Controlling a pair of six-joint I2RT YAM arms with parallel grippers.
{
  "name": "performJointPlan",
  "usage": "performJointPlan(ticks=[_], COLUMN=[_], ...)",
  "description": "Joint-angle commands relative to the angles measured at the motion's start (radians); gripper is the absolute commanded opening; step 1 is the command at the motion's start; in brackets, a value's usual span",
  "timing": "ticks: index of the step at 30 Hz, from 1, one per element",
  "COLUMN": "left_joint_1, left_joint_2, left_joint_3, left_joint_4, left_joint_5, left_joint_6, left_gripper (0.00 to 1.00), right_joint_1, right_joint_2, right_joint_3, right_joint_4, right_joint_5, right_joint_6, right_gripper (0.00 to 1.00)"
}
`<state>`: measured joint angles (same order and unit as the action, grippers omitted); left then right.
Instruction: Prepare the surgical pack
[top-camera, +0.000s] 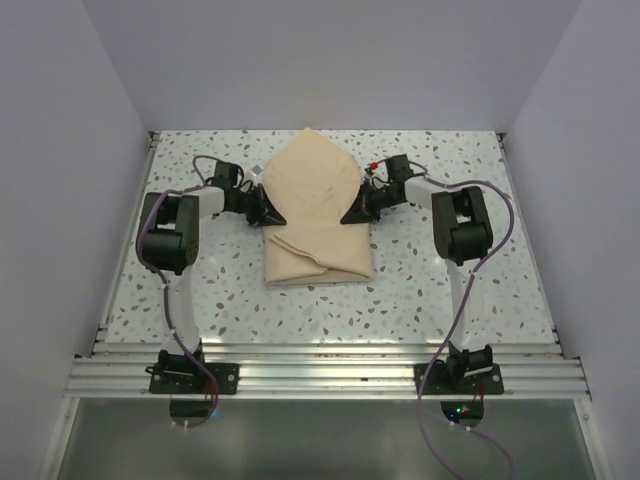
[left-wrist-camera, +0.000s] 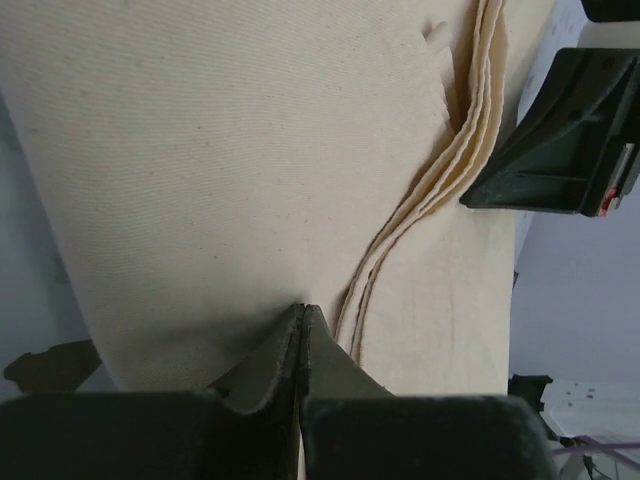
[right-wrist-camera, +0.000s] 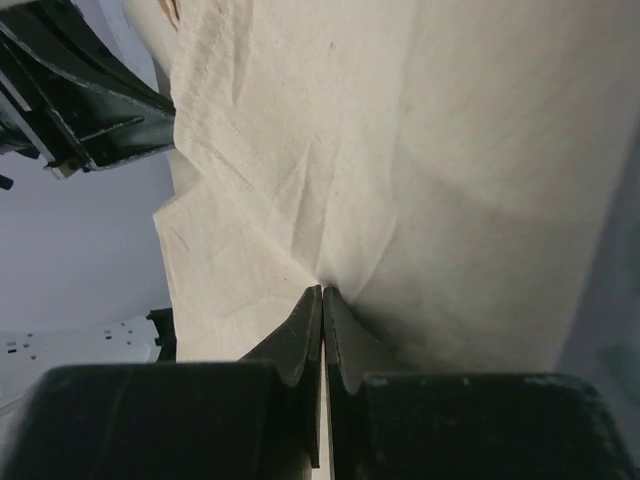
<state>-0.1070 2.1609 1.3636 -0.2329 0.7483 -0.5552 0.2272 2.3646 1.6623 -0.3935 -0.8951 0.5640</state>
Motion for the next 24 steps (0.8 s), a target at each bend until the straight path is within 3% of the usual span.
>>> performJointPlan(ticks=[1, 7, 9, 11, 12, 13, 14, 15, 17, 20, 24], left_joint_1=[0.036, 0.035, 0.036, 0.041, 0.044, 0.053, 0.058, 0.064, 0.079, 0.081, 0.079], left_joint_2=[0.071, 0.010, -0.027, -0.044, -0.050, -0.044, -0.044, -0.032, -0.001, 0.033, 0.114], left_joint_3=[-0.011, 0.049, 0.101, 0.170, 0.190, 0.230, 0.250, 0.267, 0.324, 0.362, 0.416], left_joint_4=[-0.016, -0.025, -0.036, -0.040, -0.031, -0.013, -0.006, 0.004, 0.018, 0.065, 0.096], left_joint_5=[-0.040, -0.041, -0.050, -0.079, -0.093, -0.104, -0.121, -0.150, -0.188, -0.291, -0.348], left_joint_6=[0.031, 0.047, 0.055, 0.078, 0.083, 0.084, 0.084, 0.080, 0.074, 0.064, 0.047], left_gripper=[0.00, 0.00, 0.09, 0.13, 0.19, 0.25, 0.25, 0.34, 0.39, 0.48, 0.49], right_joint_1=[-0.048, -0.038, -0.038, -0.043, -0.046, -0.054, -0.058, -0.065, -0.088, -0.100, -0.100], right_joint_2=[0.077, 0.013, -0.016, -0.044, -0.045, -0.035, -0.025, -0.010, 0.037, 0.096, 0.206], right_joint_3=[0.035, 0.115, 0.145, 0.197, 0.220, 0.261, 0.286, 0.328, 0.362, 0.451, 0.598], right_joint_4=[-0.013, -0.001, -0.001, -0.007, -0.007, -0.010, -0.015, -0.016, 0.008, 0.012, -0.042], right_joint_5=[0.055, 0.010, 0.010, 0.054, 0.067, 0.105, 0.122, 0.131, 0.136, 0.169, 0.229], right_joint_6=[-0.071, -0.033, -0.018, -0.026, -0.032, -0.044, -0.046, -0.041, -0.007, -0.010, -0.061], right_gripper=[0.01, 0.02, 0.07, 0.21, 0.25, 0.36, 0.43, 0.50, 0.62, 0.67, 0.79])
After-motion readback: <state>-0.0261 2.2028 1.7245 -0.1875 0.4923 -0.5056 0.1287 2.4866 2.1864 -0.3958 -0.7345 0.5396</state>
